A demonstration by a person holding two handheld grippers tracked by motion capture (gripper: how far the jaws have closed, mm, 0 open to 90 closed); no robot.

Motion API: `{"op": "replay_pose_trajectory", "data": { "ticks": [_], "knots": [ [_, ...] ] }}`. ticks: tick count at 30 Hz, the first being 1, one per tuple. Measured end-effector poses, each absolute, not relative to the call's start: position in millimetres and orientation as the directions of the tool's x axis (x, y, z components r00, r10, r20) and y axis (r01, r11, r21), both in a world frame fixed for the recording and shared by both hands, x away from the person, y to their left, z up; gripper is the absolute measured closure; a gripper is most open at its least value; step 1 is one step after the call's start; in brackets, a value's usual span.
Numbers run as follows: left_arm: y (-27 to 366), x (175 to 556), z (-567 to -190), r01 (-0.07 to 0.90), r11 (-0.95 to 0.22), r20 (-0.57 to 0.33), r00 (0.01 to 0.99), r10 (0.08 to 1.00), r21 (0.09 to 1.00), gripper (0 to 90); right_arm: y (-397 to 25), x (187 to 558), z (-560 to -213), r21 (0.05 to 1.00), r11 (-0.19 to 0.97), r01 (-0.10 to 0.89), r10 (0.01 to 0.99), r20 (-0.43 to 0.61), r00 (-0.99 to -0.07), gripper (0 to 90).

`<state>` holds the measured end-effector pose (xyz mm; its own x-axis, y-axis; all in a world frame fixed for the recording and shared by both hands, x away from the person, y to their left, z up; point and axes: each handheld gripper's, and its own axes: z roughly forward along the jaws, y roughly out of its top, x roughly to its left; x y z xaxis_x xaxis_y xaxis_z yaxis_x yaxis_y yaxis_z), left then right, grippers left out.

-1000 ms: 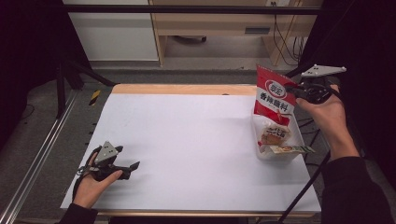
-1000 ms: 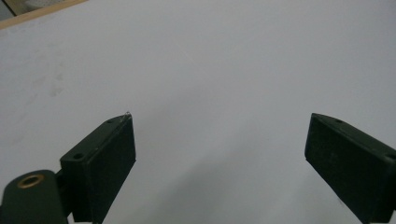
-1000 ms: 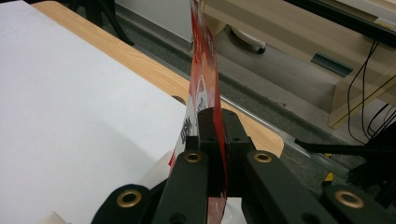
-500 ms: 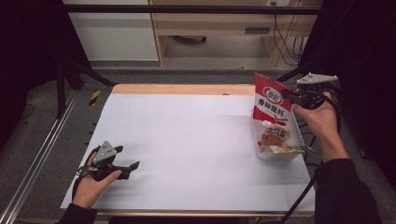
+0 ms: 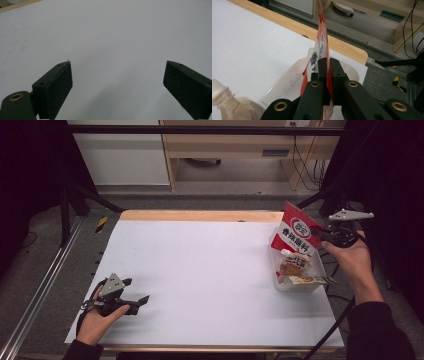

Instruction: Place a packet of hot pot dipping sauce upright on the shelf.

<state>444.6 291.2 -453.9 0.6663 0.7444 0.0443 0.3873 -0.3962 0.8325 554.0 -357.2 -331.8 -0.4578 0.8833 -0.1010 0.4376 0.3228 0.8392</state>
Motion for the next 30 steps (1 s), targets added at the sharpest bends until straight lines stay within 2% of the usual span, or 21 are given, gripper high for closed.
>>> {"op": "replay_pose_trajectory", "data": {
  "ticks": [4, 7, 9, 10, 11, 17, 20, 30],
  "knots": [
    [291.7, 444.6, -453.8, 0.389, -0.4, 0.046, 0.667, 0.744, 0.83, 8.4, -360.3, 551.8, -334.9, 0.828, 0.333, 0.451, 0.889, -0.116, -0.443, 87.8],
    [293.3, 444.2, -454.1, 0.392, -0.392, 0.041, 0.663, 0.748, 0.832, 8.4, -361.1, 549.8, -336.1, 0.83, 0.32, 0.457, 0.901, -0.117, -0.418, 77.6],
    [292.2, 444.3, -455.4, 0.394, -0.392, 0.035, 0.667, 0.744, 0.831, 8.4, -361.9, 548.3, -335.6, 0.832, 0.307, 0.461, 0.91, -0.115, -0.398, 67.6],
    [291.4, 444.1, -455.6, 0.393, -0.395, 0.036, 0.67, 0.742, 0.83, 8.4, -362.5, 548.2, -335.6, 0.831, 0.308, 0.463, 0.915, -0.127, -0.382, 56.6],
    [290.3, 443.5, -455.4, 0.389, -0.402, 0.043, 0.672, 0.739, 0.829, 8.4, -362.4, 548.1, -335.4, 0.828, 0.304, 0.471, 0.923, -0.133, -0.361, 50.3],
    [291.3, 443.4, -454.1, 0.386, -0.401, 0.045, 0.672, 0.739, 0.831, 8.4, -362.9, 542.0, -328.7, 0.849, 0.277, 0.45, 0.941, -0.145, -0.304, 20.2],
    [292.3, 443.1, -453.8, 0.387, -0.394, 0.042, 0.668, 0.743, 0.834, 8.4, -362.6, 538.4, -321.5, 0.857, 0.269, 0.439, 0.945, -0.148, -0.291, 14.8],
    [293.4, 442.9, -453.4, 0.384, -0.39, 0.039, 0.669, 0.742, 0.837, 8.0, -353.3, 519.6, -293.4, 0.891, 0.262, 0.371, 0.94, -0.149, -0.307, 10.7]
  ]
}}
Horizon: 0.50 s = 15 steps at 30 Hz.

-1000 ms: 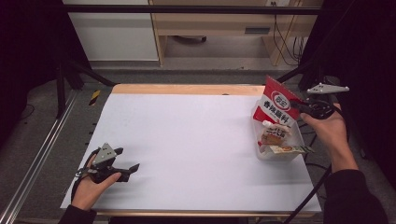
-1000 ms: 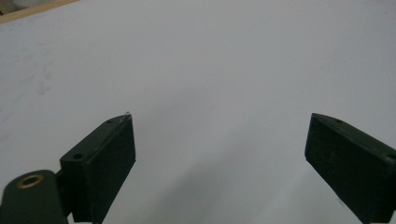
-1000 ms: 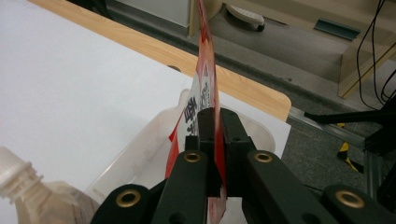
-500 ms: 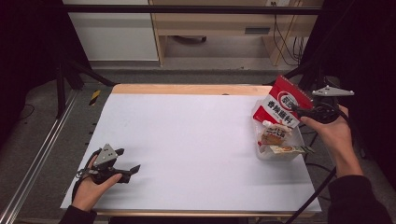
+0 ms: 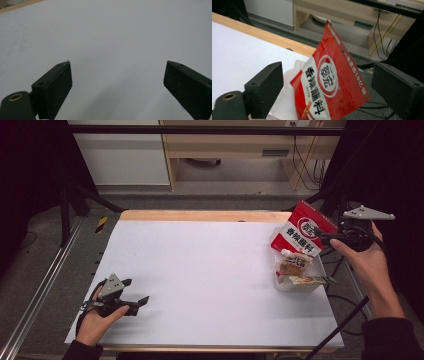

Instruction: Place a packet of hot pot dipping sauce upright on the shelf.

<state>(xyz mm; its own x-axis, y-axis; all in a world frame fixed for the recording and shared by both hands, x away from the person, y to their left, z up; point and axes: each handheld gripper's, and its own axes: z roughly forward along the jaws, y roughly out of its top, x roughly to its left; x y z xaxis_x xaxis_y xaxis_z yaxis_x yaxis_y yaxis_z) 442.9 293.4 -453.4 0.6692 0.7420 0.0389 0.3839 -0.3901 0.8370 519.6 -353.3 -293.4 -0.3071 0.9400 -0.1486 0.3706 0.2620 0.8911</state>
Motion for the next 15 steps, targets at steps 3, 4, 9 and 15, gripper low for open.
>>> {"op": "replay_pose_trajectory", "data": {
  "ticks": [3, 4, 9, 15],
  "knots": [
    [293.9, 443.1, -453.7, 0.386, -0.386, 0.035, 0.668, 0.743, 0.838, 8.0, -343.6, 512.8, -283.1, 0.891, 0.283, 0.355, 0.935, -0.174, -0.308, 10.9],
    [293.7, 443.1, -453.8, 0.386, -0.387, 0.035, 0.669, 0.743, 0.837, 8.0, -339.1, 510.6, -279.6, 0.888, 0.298, 0.349, 0.932, -0.192, -0.309, 10.6],
    [293.3, 442.4, -453.5, 0.383, -0.39, 0.036, 0.673, 0.738, 0.837, 7.4, -310.9, 501.2, -264.9, 0.885, 0.332, 0.325, 0.909, -0.209, -0.36, 8.2],
    [298.6, 443.2, -453.1, 0.393, -0.379, 0.031, 0.659, 0.751, 0.837, 6.6, -277.9, 490.8, -256.9, 0.887, 0.35, 0.301, 0.89, -0.215, -0.401, 7.7]
  ]
}}
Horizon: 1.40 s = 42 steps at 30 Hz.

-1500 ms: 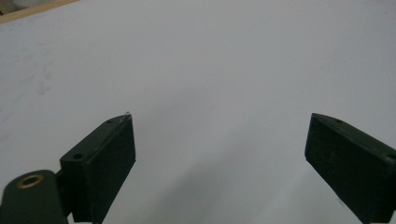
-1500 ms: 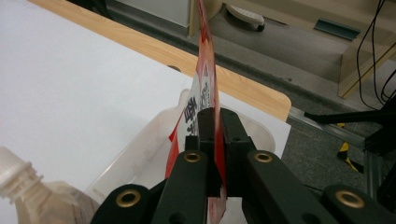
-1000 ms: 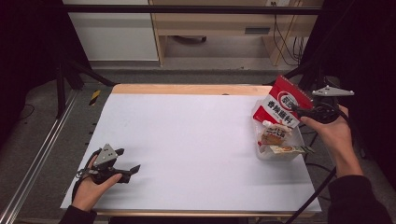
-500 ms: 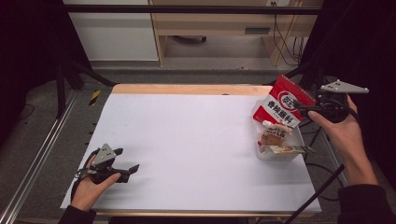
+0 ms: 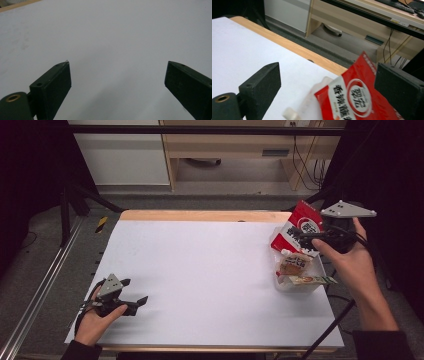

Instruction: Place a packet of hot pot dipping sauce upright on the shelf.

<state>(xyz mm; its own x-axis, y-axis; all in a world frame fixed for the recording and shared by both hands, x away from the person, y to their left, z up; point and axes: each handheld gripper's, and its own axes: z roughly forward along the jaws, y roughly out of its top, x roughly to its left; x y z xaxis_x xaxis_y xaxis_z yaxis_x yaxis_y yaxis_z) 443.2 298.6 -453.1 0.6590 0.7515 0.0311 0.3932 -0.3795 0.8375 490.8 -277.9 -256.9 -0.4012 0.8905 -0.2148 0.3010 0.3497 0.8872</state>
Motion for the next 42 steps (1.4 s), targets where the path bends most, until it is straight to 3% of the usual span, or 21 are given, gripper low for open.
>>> {"op": "replay_pose_trajectory", "data": {
  "ticks": [17, 42],
  "knots": [
    [305.4, 443.3, -451.0, 0.394, -0.352, 0.019, 0.643, 0.765, 0.849, 5.8, -220.8, 467.2, -267.7, 0.886, 0.372, 0.278, 0.846, -0.2, -0.494, 7.2],
    [306.1, 442.3, -450.4, 0.389, -0.356, 0.026, 0.644, 0.765, 0.85, 5.5, -190.1, 428.4, -314.2, 0.884, 0.374, 0.281, 0.803, -0.157, -0.575, 7.0]
  ]
}}
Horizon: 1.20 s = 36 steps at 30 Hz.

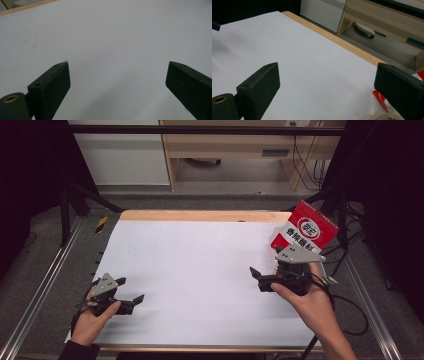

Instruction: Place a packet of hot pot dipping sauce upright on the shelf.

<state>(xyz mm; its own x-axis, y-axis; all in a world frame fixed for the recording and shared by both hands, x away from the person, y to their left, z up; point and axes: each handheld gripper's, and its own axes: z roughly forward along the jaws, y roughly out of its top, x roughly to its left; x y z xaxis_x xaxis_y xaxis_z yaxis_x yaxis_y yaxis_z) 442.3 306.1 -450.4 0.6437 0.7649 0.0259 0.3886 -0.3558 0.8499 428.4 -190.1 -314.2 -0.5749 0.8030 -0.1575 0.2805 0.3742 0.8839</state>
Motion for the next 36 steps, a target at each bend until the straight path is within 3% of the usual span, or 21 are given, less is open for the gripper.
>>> {"op": "replay_pose_trajectory", "data": {
  "ticks": [21, 36],
  "knots": [
    [307.1, 441.4, -448.7, 0.378, -0.359, 0.043, 0.634, 0.772, 0.853, 5.5, -178.9, 407.9, -371.1, 0.86, 0.369, 0.353, 0.798, -0.099, -0.594, 8.2],
    [308.8, 441.9, -449.2, 0.384, -0.368, 0.05, 0.631, 0.775, 0.847, 5.1, -155.0, 425.8, -414.7, 0.832, 0.381, 0.404, 0.794, -0.07, -0.604, 6.1]
  ]
}}
